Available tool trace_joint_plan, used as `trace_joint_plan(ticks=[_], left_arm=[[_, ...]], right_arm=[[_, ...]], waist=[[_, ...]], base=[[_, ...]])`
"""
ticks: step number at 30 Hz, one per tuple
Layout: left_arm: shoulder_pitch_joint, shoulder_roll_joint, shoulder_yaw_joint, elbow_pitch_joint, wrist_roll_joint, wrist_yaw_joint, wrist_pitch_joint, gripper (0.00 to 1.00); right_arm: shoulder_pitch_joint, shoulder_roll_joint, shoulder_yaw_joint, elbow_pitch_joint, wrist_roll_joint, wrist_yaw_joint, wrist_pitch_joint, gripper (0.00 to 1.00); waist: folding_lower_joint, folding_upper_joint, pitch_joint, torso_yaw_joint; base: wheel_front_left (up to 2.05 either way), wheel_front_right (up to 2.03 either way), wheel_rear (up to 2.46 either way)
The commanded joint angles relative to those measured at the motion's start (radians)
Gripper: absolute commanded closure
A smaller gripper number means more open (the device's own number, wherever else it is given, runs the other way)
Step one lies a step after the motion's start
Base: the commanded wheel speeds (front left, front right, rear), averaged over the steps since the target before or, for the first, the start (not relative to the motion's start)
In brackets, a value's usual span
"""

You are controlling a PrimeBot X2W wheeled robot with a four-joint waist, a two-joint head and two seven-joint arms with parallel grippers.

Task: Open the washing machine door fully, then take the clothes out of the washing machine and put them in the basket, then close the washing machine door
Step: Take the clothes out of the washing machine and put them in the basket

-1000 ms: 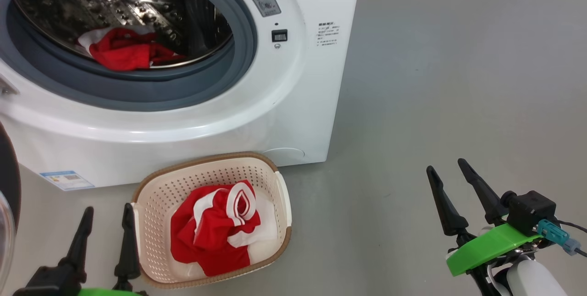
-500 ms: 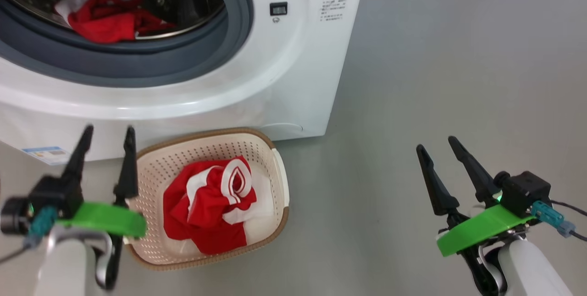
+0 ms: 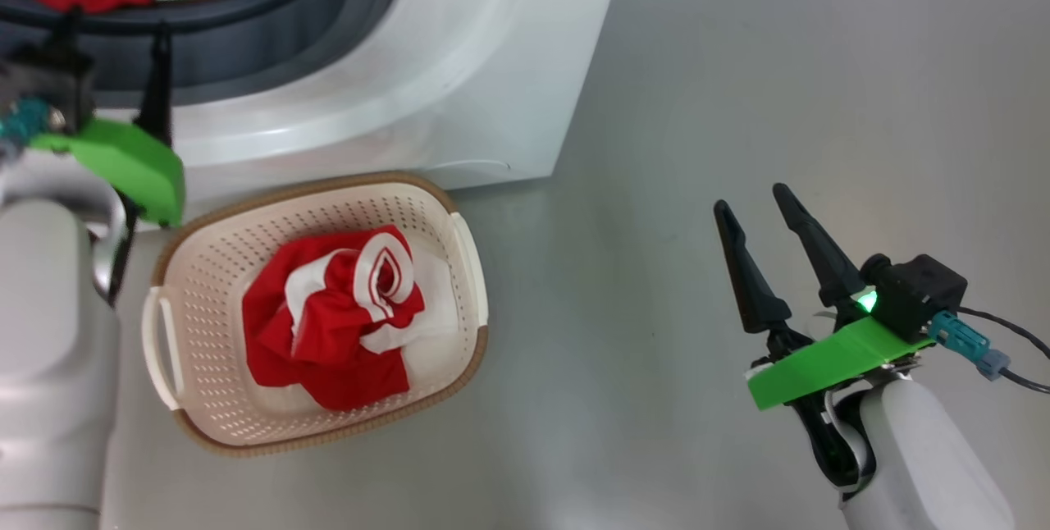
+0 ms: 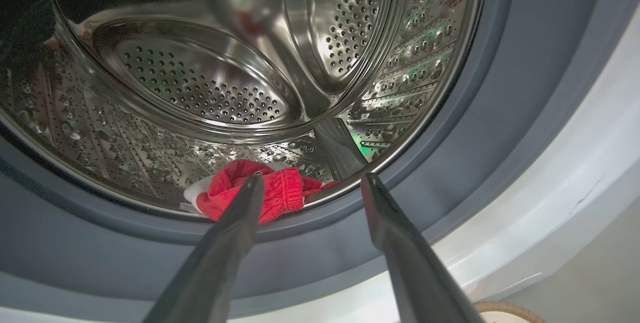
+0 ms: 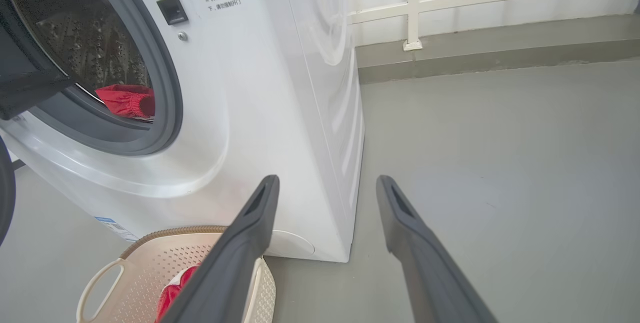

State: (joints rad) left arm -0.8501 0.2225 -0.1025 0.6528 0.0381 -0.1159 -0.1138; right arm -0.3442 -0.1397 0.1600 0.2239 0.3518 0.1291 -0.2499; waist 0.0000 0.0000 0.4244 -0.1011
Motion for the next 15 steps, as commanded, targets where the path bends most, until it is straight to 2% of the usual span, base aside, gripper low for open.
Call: trace_joint_plan(ticks=[1, 15], left_arm=[[-0.055, 0.055, 0.016, 0.004, 0.017, 0.014, 0.010, 0.00], [-0.382, 0.131, -0.099, 0.292, 0.161, 0.058, 0.110, 0.00]], right_arm=[[-0.011, 0.011, 0.030, -0.025, -0.009, 0.002, -0.012, 0.00], [-0.078, 0.046, 0.048, -0.024, -0.005, 0.002, -0.012, 0.00]], waist=[[0.0000, 0.0000, 0.048, -0.033], [0.0000, 0.0000, 0.145, -0.082]], base=[[0.00, 0.00, 0.00], [0.00, 0.00, 0.00]])
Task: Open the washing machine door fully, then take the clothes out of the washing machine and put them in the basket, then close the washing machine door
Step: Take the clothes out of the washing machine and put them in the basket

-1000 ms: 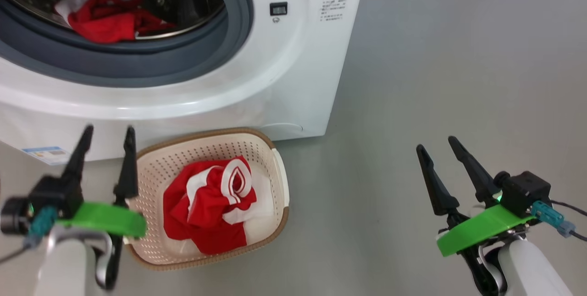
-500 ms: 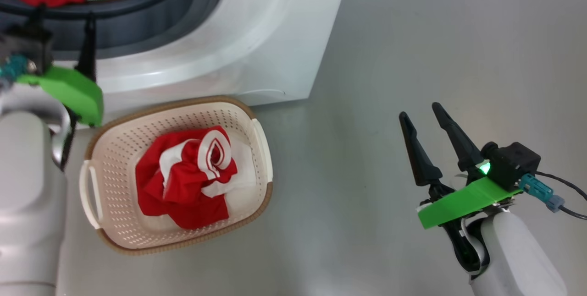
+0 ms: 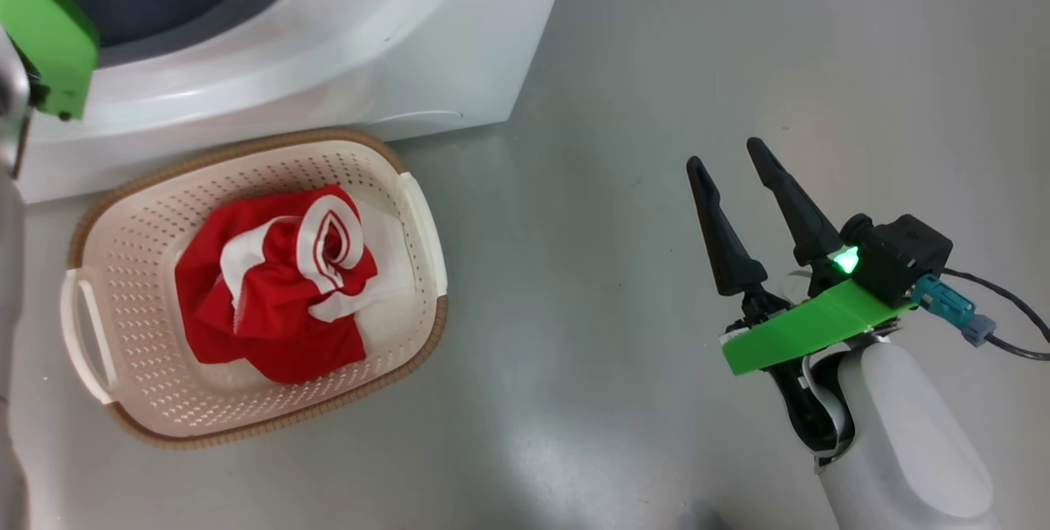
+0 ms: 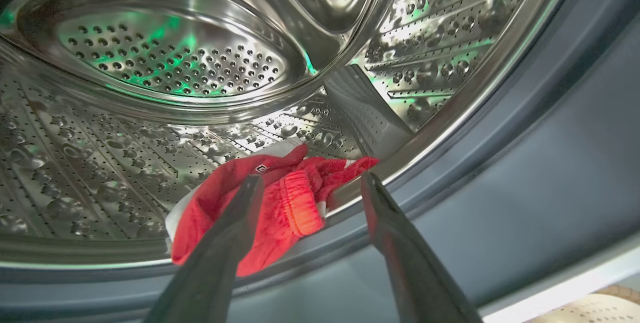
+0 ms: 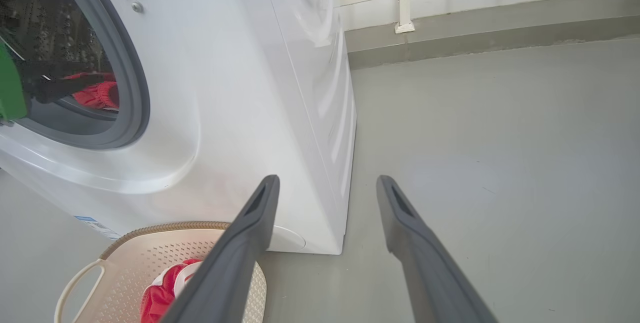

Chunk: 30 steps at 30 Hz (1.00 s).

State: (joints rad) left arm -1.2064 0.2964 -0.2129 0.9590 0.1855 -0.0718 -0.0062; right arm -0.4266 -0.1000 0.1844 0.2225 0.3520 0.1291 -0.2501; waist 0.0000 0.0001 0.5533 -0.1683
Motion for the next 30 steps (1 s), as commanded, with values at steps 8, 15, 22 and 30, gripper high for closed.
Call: trace_joint_plan(ticks=[8, 15, 22, 30], left_arm=[[-0.163, 0.106, -0.049, 0.144, 0.077, 0.038, 0.043, 0.00], [-0.222, 0.117, -0.066, 0.238, 0.081, 0.053, 0.077, 0.00], [-0.244, 0.123, -0.075, 0.277, 0.074, 0.059, 0.091, 0.00], [-0.235, 0.123, -0.081, 0.302, 0.056, 0.076, 0.095, 1.00]], right_arm=[[-0.020, 0.020, 0.043, -0.023, -0.001, 0.002, -0.012, 0.00], [-0.025, 0.023, 0.050, -0.024, 0.000, 0.002, -0.012, 0.00], [-0.028, 0.026, 0.054, -0.025, 0.001, 0.002, -0.012, 0.00], [-0.028, 0.027, 0.053, -0.024, -0.001, 0.002, -0.012, 0.00]], waist=[[0.0000, -0.0001, 0.047, -0.043], [0.0000, -0.0001, 0.062, -0.059], [0.0000, -0.0001, 0.070, -0.069], [0.0000, -0.0001, 0.067, -0.072]], base=[[0.00, 0.00, 0.00], [0.00, 0.00, 0.00], [0.00, 0.00, 0.00], [0.00, 0.00, 0.00]])
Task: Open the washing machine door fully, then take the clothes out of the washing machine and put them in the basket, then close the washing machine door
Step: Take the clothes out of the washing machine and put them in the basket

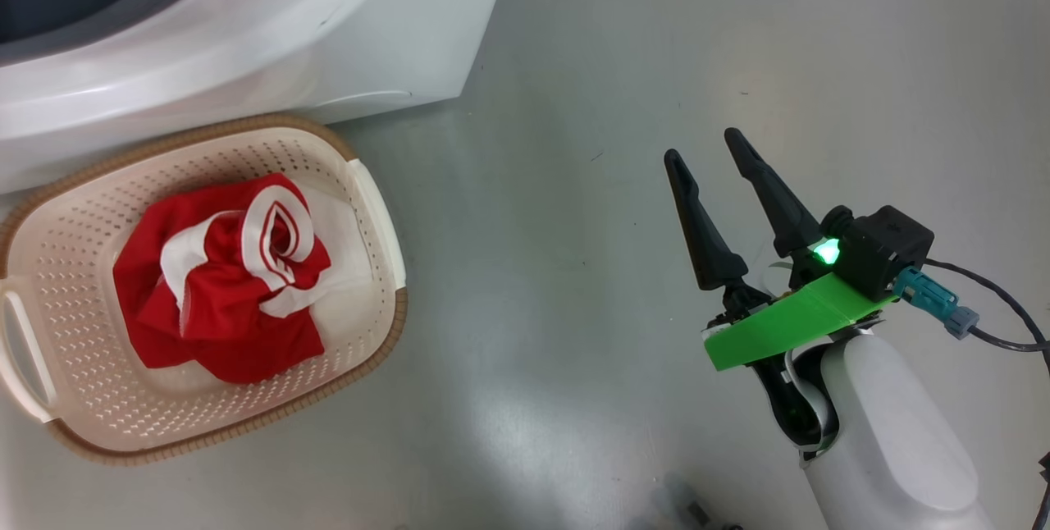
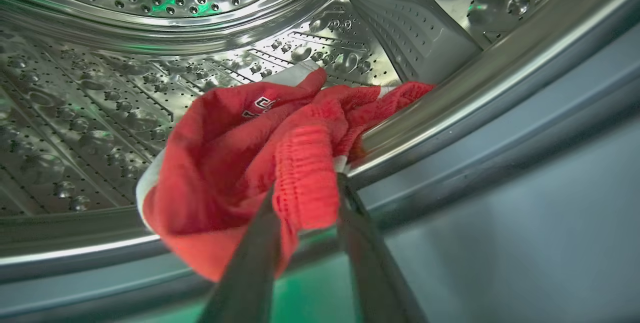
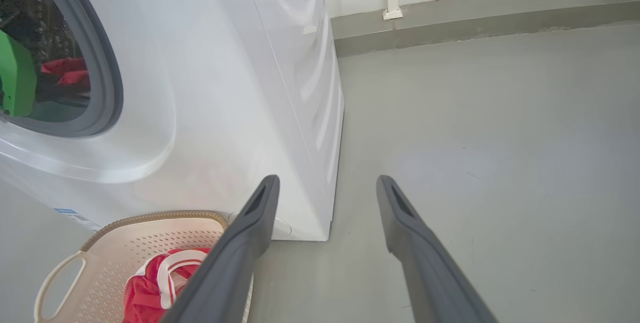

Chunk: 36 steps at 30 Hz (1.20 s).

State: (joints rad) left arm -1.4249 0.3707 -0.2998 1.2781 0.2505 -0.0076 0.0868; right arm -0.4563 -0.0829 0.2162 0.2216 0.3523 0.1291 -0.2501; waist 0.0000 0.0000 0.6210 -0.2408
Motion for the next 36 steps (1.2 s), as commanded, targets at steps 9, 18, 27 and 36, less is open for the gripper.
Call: trace_joint_plan(ticks=[9, 18, 27, 36], left_arm=[[0.018, 0.027, 0.023, -0.016, -0.062, 0.021, -0.088, 1.00], [0.120, -0.028, 0.075, -0.050, -0.165, -0.003, -0.309, 1.00], [0.302, -0.067, 0.143, -0.294, -0.286, -0.037, -0.348, 1.00], [0.496, -0.093, 0.218, -0.593, -0.375, -0.056, -0.348, 1.00]], right_arm=[[0.012, 0.002, 0.015, -0.016, -0.005, 0.002, -0.012, 0.00], [0.047, -0.027, 0.005, -0.008, -0.010, 0.002, -0.012, 0.00], [0.106, -0.061, -0.018, -0.007, -0.011, 0.002, -0.012, 0.00], [0.141, -0.081, -0.035, -0.010, -0.012, 0.002, -0.012, 0.00]], waist=[[0.0000, 0.0000, -0.032, 0.023], [0.0000, 0.0000, -0.118, 0.069], [0.0000, 0.0000, -0.200, 0.125], [0.0000, 0.0000, -0.239, 0.162]], base=[[0.00, 0.00, 0.00], [0.00, 0.00, 0.00], [0.00, 0.00, 0.00], [0.00, 0.00, 0.00]])
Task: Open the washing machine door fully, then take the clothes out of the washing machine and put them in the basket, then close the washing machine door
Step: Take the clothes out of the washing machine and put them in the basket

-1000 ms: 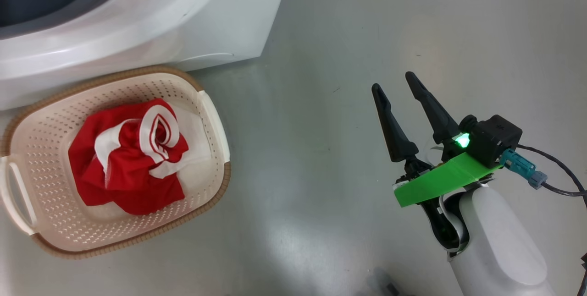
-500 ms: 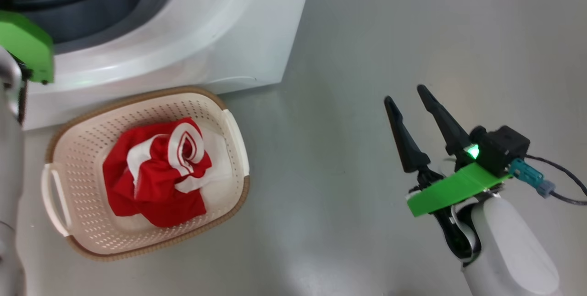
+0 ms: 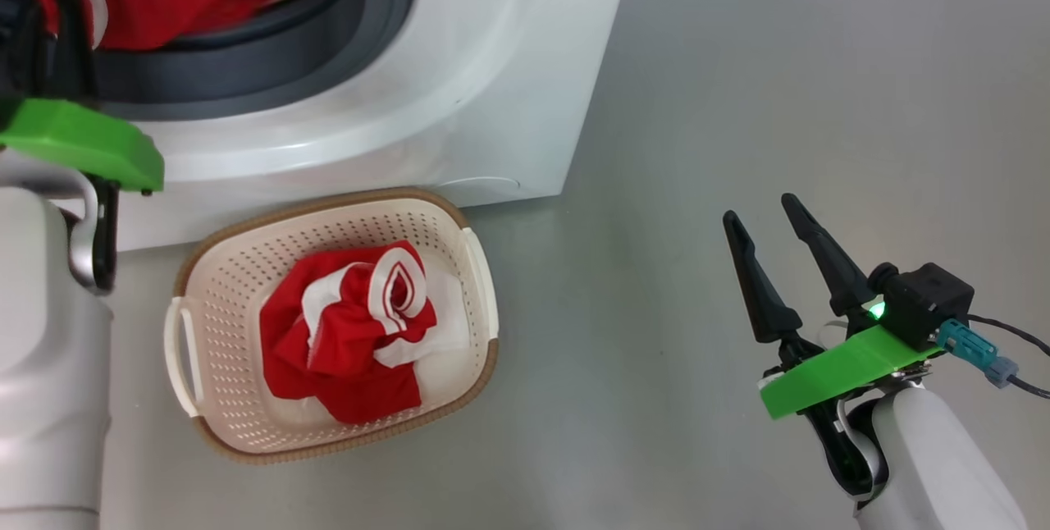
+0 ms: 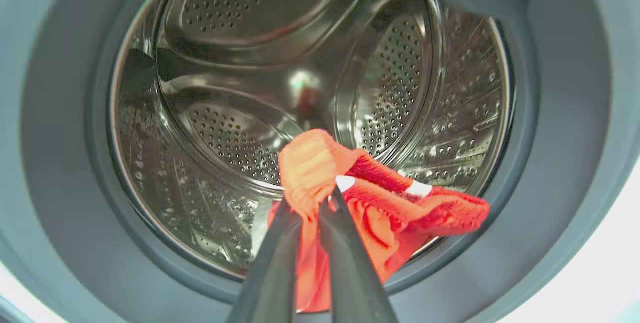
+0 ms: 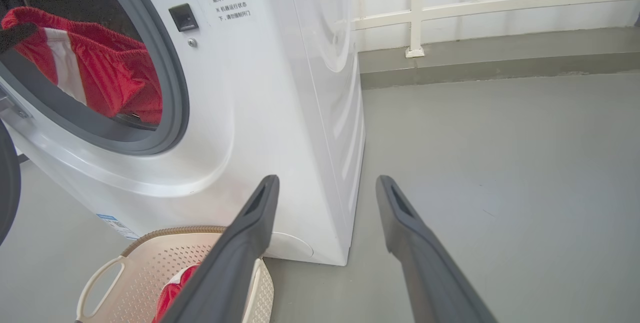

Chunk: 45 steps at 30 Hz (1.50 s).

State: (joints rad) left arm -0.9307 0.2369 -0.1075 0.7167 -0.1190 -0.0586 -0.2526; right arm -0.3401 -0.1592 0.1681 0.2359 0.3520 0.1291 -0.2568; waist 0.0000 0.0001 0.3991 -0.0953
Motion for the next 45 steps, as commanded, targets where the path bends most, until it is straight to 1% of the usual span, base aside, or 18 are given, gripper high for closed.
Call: trace_joint_plan(ticks=[1, 9, 16, 22, 27, 29, 31, 39, 45], left_arm=[[0.026, 0.037, 0.035, -0.070, -0.011, -0.005, -0.009, 1.00], [0.207, 0.009, 0.114, -0.359, -0.036, -0.006, -0.009, 1.00], [0.357, -0.041, 0.167, -0.600, -0.038, -0.001, -0.009, 1.00], [0.469, -0.081, 0.188, -0.761, -0.031, 0.004, -0.009, 1.00], [0.552, -0.115, 0.191, -0.867, -0.028, 0.006, -0.009, 1.00], [0.588, -0.130, 0.178, -0.879, -0.026, 0.007, -0.009, 1.00], [0.629, -0.148, 0.159, -0.859, -0.031, 0.006, -0.009, 1.00], [0.665, -0.173, 0.106, -0.755, -0.043, -0.004, -0.009, 1.00], [0.656, -0.181, 0.080, -0.599, -0.038, -0.008, -0.009, 1.00]], right_arm=[[0.028, -0.006, 0.011, -0.025, -0.011, 0.002, -0.005, 0.00], [0.047, -0.020, -0.001, -0.028, -0.011, 0.002, -0.005, 0.00], [0.054, -0.024, -0.004, -0.027, -0.012, 0.002, -0.005, 0.00], [0.061, -0.027, -0.006, -0.028, -0.010, 0.002, -0.005, 0.00], [0.065, -0.025, -0.008, -0.030, -0.010, 0.002, -0.005, 0.00], [0.065, -0.023, -0.008, -0.030, -0.010, 0.002, -0.005, 0.00], [0.062, -0.020, -0.007, -0.031, -0.010, 0.002, -0.005, 0.00], [0.052, -0.019, -0.009, -0.034, -0.008, 0.002, -0.005, 0.00], [0.043, -0.013, -0.006, -0.037, -0.009, 0.002, -0.005, 0.00]], waist=[[0.0000, -0.0001, -0.021, 0.020], [0.0000, -0.0001, -0.045, 0.044], [0.0000, -0.0001, -0.055, 0.056], [0.0000, -0.0001, -0.063, 0.061], [0.0000, -0.0001, -0.063, 0.063], [0.0000, -0.0001, -0.062, 0.064], [0.0000, -0.0001, -0.055, 0.063], [0.0000, -0.0001, -0.038, 0.057], [0.0000, -0.0001, -0.020, 0.043]], base=[[0.00, 0.00, 0.00], [0.00, 0.00, 0.00], [0.00, 0.00, 0.00], [0.00, 0.00, 0.00], [0.00, 0.00, 0.00], [0.00, 0.00, 0.00], [0.00, 0.00, 0.00], [0.00, 0.00, 0.00], [0.00, 0.00, 0.00]])
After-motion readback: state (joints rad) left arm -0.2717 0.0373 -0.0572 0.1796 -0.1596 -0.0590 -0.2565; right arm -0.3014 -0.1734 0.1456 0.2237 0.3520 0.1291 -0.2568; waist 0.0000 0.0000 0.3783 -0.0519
